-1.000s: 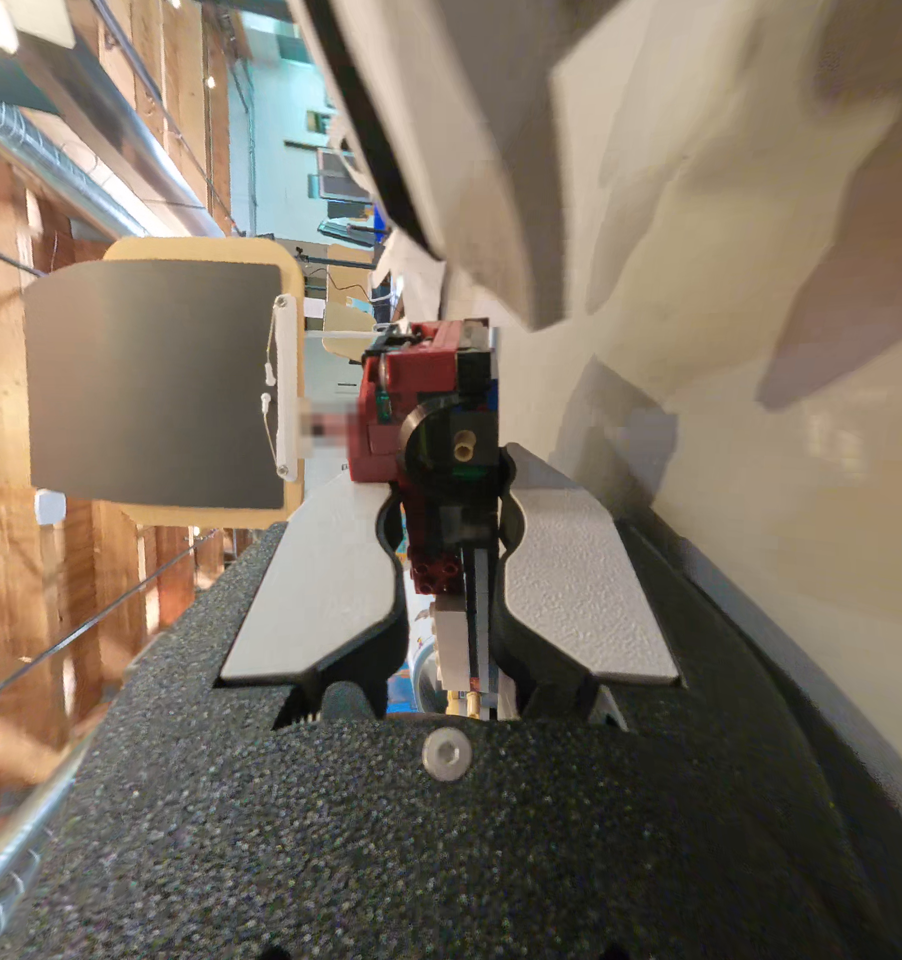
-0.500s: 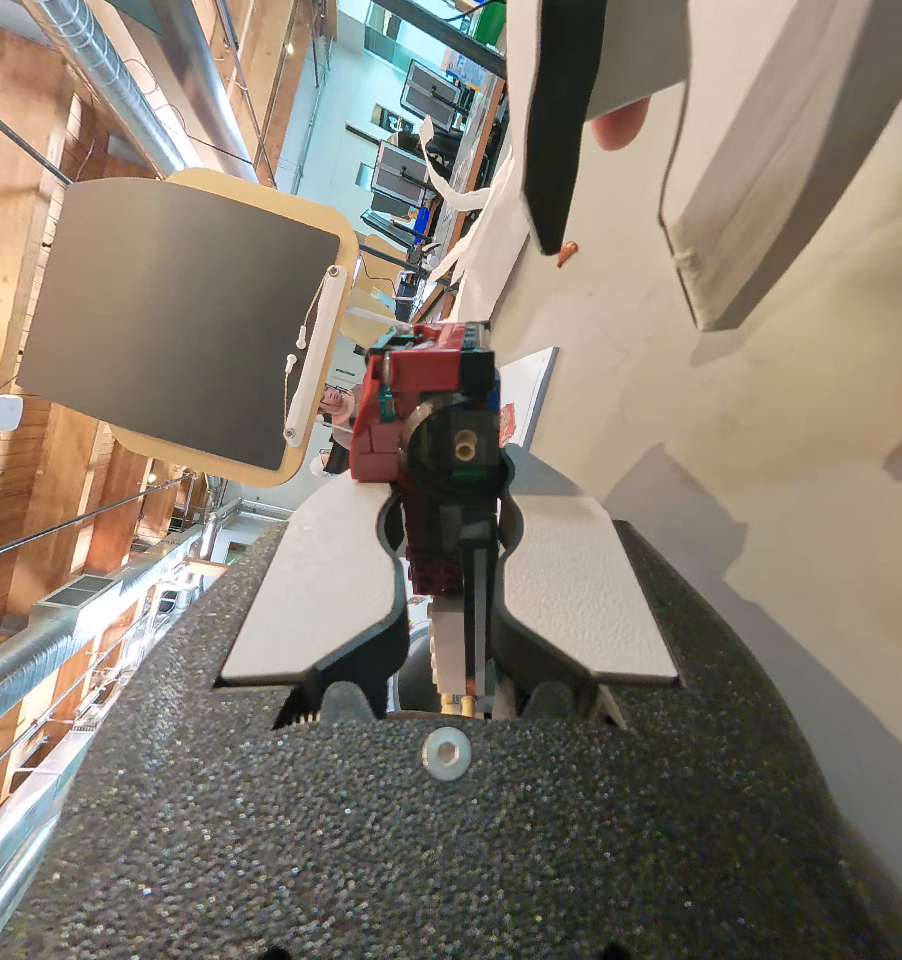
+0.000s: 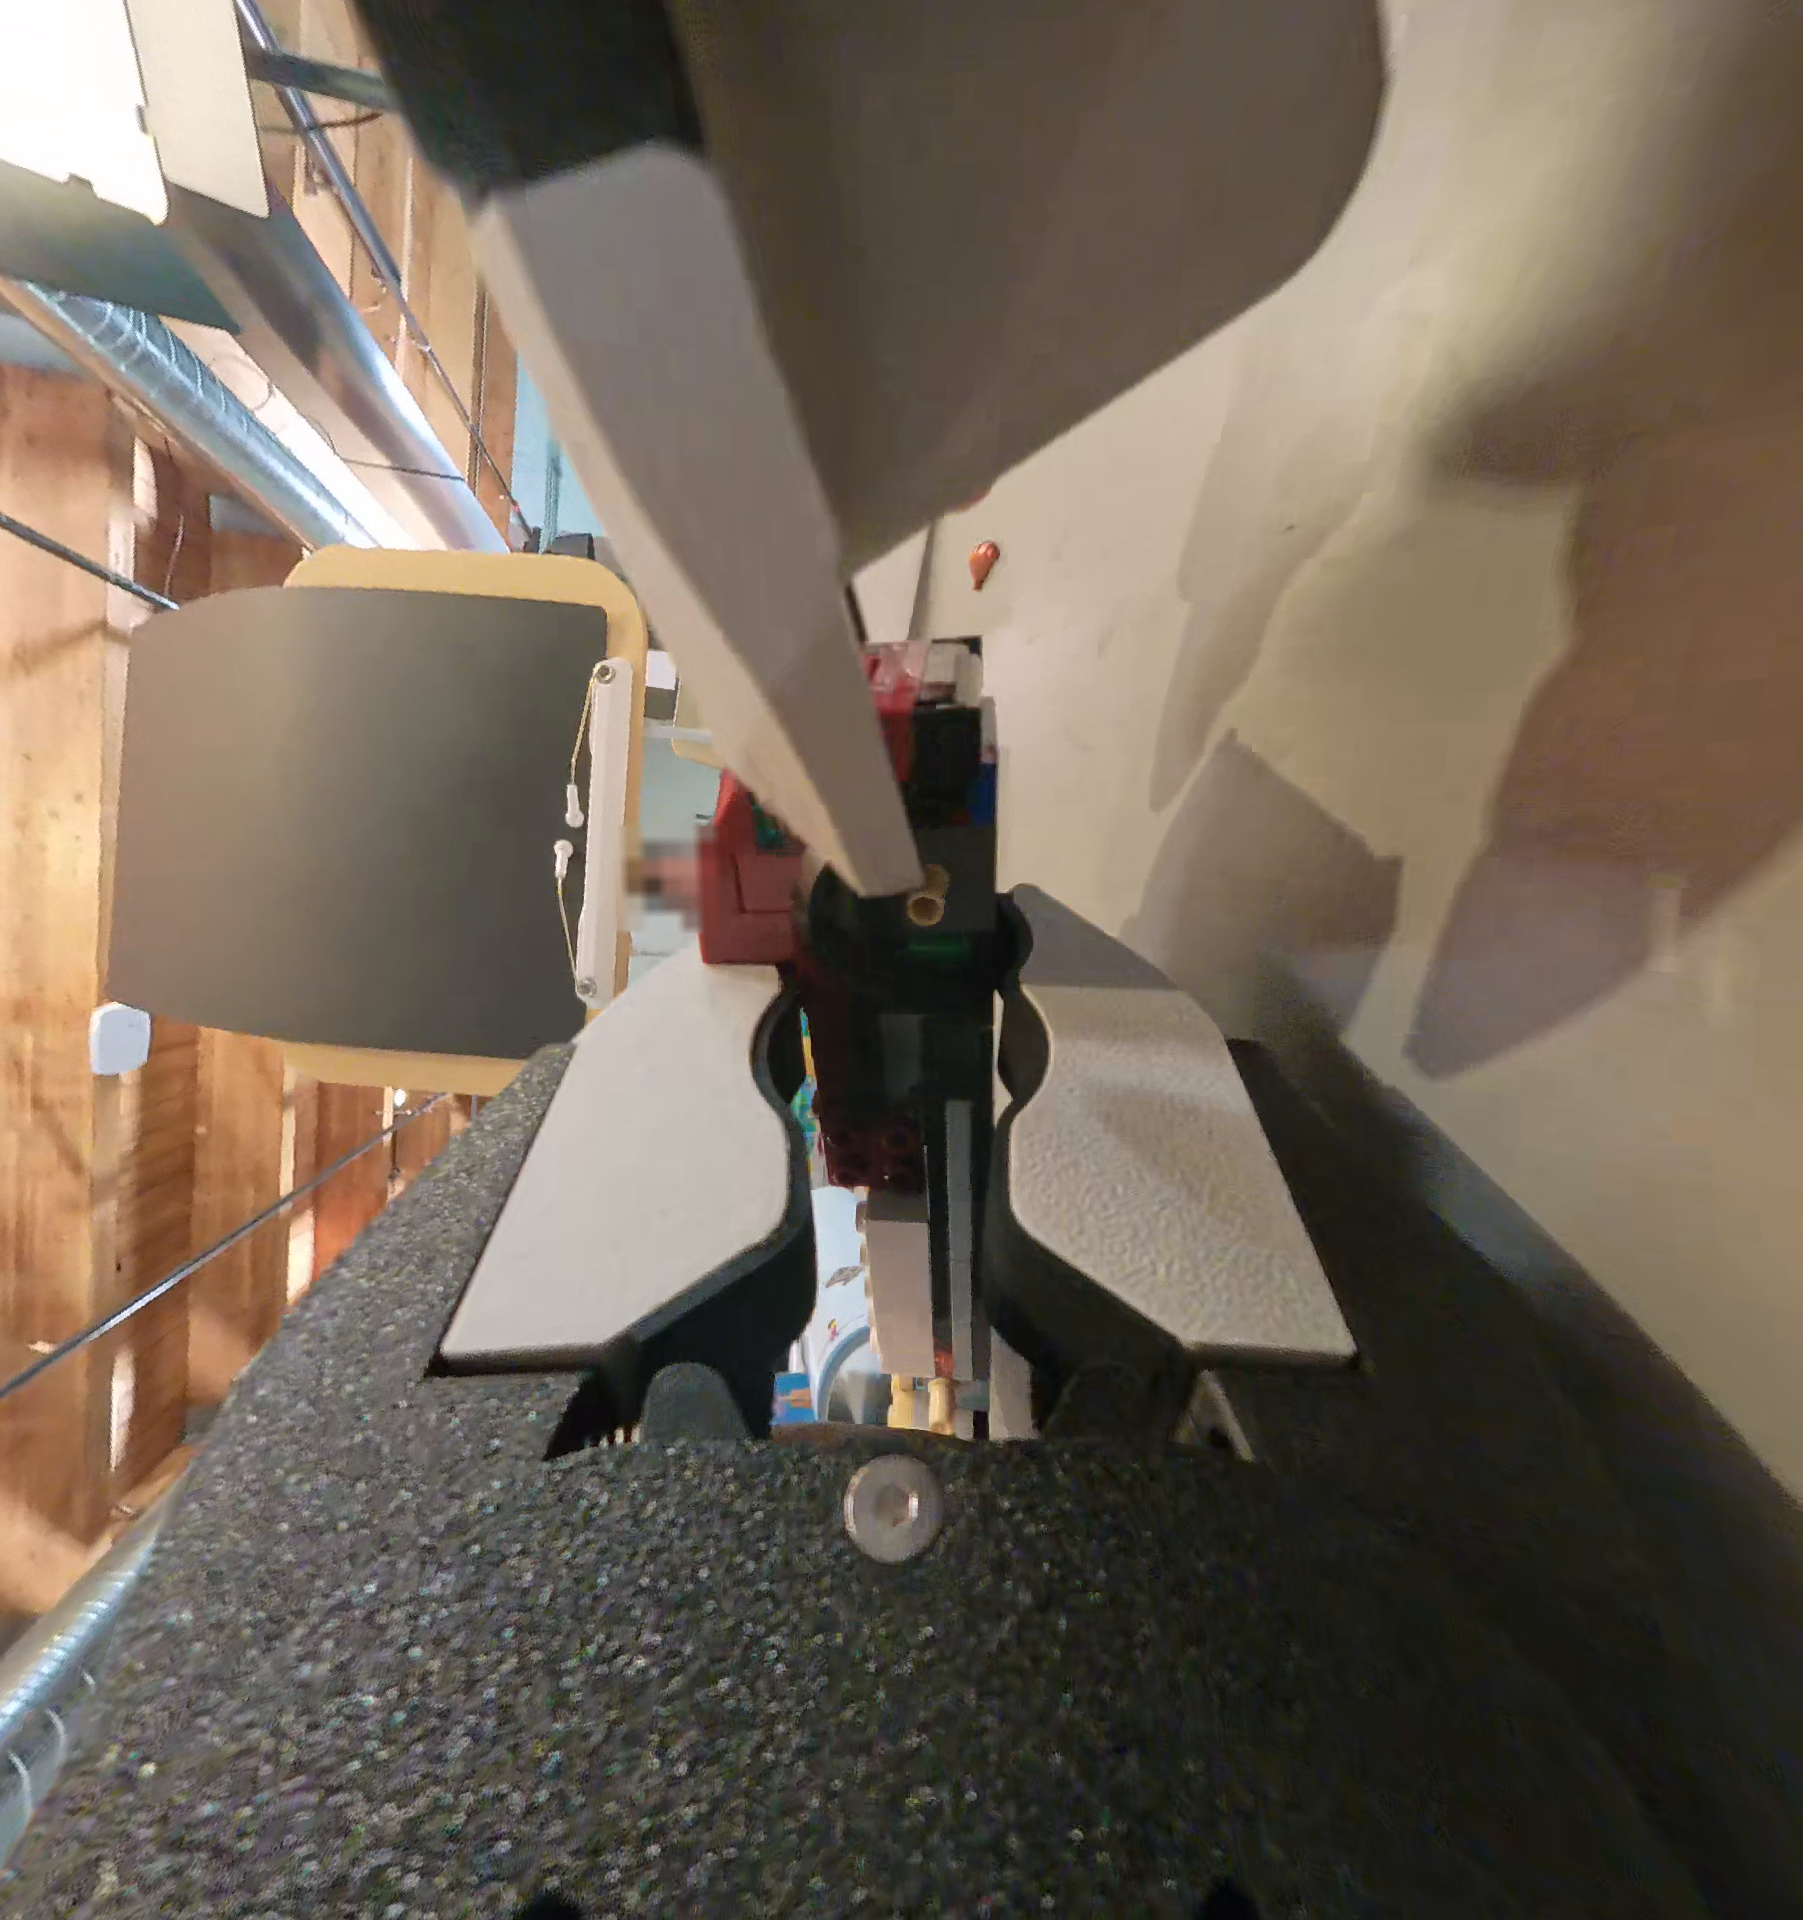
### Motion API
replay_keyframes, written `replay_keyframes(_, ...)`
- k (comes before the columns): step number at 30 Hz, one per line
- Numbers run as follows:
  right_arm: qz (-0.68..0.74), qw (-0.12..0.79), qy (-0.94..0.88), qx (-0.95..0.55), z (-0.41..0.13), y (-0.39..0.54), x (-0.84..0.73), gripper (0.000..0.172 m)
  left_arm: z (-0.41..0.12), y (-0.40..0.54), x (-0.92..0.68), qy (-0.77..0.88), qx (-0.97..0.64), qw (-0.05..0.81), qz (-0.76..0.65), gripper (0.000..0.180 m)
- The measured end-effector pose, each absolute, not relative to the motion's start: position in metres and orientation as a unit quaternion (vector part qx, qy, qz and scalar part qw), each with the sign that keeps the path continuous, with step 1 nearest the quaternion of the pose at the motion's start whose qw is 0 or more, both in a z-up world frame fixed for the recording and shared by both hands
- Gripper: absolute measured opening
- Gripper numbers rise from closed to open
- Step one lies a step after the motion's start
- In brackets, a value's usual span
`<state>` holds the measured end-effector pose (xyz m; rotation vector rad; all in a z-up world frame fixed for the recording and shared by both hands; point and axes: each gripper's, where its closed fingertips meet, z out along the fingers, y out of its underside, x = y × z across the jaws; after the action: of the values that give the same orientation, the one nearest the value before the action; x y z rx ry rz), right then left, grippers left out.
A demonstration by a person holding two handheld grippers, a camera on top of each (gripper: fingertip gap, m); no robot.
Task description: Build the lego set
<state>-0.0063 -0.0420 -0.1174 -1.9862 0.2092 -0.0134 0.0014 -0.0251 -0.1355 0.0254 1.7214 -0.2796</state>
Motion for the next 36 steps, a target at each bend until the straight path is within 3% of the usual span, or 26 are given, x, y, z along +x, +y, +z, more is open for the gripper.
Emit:
replay_keyframes(3, 0.001, 0.533, 0.087, -0.842, -0.121, -0.042, -0.007, 0.058, -0.14, -0.03, -0.002, 0.76, 0.031, 0.637, -0.122, 0.034)
replay_keyframes(7, -0.001, 0.507, 0.081, -0.858, -0.13, -0.045, -0.008, 0.057, -0.149, -0.032, -0.005, 0.781, 0.051, 0.611, -0.121, 0.034)
replay_keyframes(15, -0.024, 0.45, 0.06, -0.891, -0.149, -0.052, -0.009, 0.056, -0.153, -0.022, -0.025, 0.838, 0.018, 0.502, -0.214, 0.064)
replay_keyframes(23, -0.005, 0.427, 0.023, -0.904, -0.156, -0.06, -0.019, 0.057, -0.14, -0.025, -0.039, 0.846, -0.039, 0.391, -0.361, 0.073)
replay_keyframes(36, -0.111, 0.517, 0.071, -0.846, -0.119, -0.077, 0.044, 0.059, -0.097, 0.018, 0.006, 0.745, -0.225, 0.423, -0.464, 0.073)
